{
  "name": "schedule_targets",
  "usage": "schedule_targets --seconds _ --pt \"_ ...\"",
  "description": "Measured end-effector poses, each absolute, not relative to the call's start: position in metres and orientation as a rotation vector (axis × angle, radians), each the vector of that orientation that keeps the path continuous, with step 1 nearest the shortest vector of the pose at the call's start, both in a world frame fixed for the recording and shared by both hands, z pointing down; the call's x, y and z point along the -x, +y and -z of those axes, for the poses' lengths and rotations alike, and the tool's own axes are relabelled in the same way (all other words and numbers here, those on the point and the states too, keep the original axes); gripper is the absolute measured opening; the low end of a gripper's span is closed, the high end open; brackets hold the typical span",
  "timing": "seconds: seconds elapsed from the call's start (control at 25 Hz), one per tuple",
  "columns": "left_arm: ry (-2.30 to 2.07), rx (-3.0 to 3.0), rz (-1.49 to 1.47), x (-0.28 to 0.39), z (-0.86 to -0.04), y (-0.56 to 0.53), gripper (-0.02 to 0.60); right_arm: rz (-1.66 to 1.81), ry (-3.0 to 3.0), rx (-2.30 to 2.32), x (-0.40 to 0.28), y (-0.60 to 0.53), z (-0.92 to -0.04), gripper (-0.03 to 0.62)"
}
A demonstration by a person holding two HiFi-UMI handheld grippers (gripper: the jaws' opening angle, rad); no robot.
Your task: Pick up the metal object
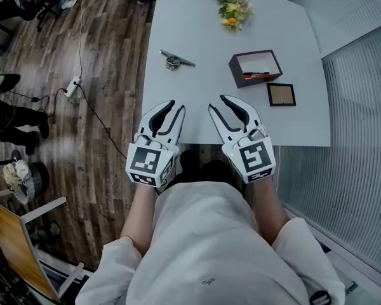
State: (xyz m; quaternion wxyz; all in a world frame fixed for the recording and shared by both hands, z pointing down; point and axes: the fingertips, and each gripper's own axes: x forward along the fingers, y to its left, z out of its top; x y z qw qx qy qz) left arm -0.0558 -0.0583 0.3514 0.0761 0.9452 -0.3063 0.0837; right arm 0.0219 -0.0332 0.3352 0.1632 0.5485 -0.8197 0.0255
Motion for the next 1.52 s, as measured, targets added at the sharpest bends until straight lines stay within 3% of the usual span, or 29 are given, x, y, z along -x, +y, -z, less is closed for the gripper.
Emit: schedule_targets --seconds 1.52 --pt "-1.059 -2.525 -0.290 0.034 -0.415 -0.168 0.104 -0.206 -2.409 -1.331 -0.049 -0.137 -0.373 0.132"
